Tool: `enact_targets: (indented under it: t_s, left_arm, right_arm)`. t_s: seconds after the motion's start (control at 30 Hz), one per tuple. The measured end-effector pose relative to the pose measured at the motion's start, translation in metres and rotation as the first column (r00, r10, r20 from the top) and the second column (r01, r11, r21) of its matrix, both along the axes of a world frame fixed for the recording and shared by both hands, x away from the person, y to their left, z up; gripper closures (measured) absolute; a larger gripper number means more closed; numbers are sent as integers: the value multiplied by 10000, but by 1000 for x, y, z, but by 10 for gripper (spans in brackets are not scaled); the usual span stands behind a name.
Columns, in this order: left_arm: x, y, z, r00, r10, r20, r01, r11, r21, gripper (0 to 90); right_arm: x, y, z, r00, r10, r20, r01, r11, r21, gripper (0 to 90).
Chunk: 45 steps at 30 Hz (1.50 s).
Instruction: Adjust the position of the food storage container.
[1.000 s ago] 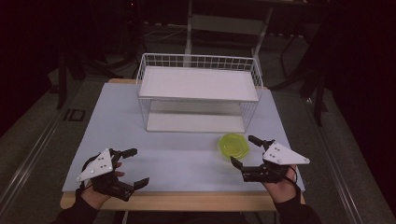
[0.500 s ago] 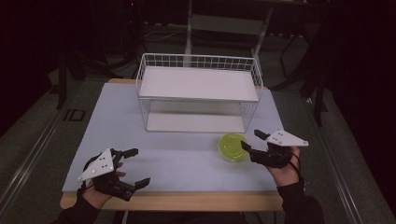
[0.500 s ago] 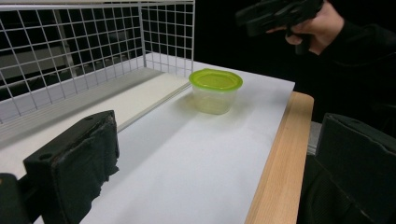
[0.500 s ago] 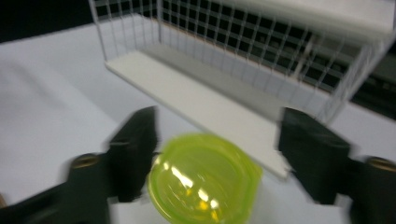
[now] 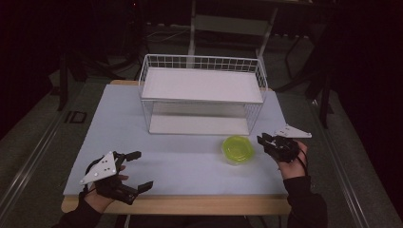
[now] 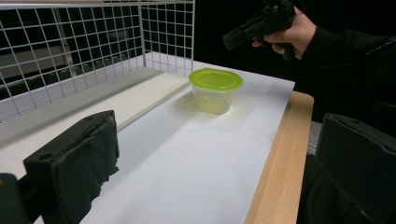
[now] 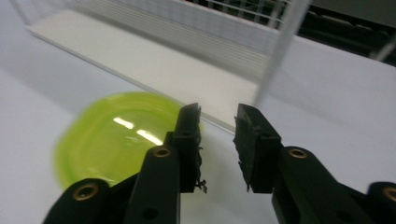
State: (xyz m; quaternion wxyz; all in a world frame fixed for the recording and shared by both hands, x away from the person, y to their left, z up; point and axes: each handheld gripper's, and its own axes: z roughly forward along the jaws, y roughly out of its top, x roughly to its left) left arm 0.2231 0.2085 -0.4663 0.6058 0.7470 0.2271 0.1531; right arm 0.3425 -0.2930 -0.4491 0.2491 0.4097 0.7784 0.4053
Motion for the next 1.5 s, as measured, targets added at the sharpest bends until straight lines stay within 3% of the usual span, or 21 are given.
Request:
enact_targets:
  t_s: [0.2, 0.37, 0.53, 0.67, 0.77, 0.83, 0.93, 1.07, 1.5]
  left_arm:
    - [0, -1, 0, 10000, 2, 10, -2, 10000, 62, 4]
    - [0, -1, -1, 10000, -2, -6, 2, 10000, 69, 4]
    - [0, -1, 0, 10000, -20, 25, 20, 10000, 83, 4]
    - [0, -1, 0, 10000, -39, 48, 39, 10000, 46, 3]
    - [-1, -1, 1, 10000, -45, 85, 45, 10000, 61, 4]
    - [-1, -1, 1, 9999, -42, 107, 41, 10000, 81, 4]
    - [-1, -1, 1, 9999, -63, 120, 62, 9999, 129, 4]
    - [-1, -1, 2, 9999, -71, 150, 69, 9999, 126, 4]
    - [-1, -1, 2, 9998, -62, 172, 59, 9999, 134, 4]
  right_arm:
    - [10, -5, -14, 9975, -455, -536, 433, 9982, -415, 898]
    - [15, -7, -29, 9928, -702, -966, 649, 9963, -570, 900]
    - [18, -5, -40, 9898, -622, -1281, 570, 9974, -440, 900]
    - [22, 1, -51, 9853, -534, -1624, 424, 9966, -708, 900]
    - [23, 2, -58, 9797, -481, -1946, 385, 9979, -528, 900]
    - [22, 5, -61, 9777, -379, -2065, 239, 9973, -697, 900]
    - [23, 9, -65, 9735, -208, -2276, 81, 9984, -563, 900]
    - [24, 13, -69, 9667, 47, -2559, -61, 10000, -44, 900]
    - [20, 32, -75, 9496, 811, -3028, -720, 9966, 409, 900]
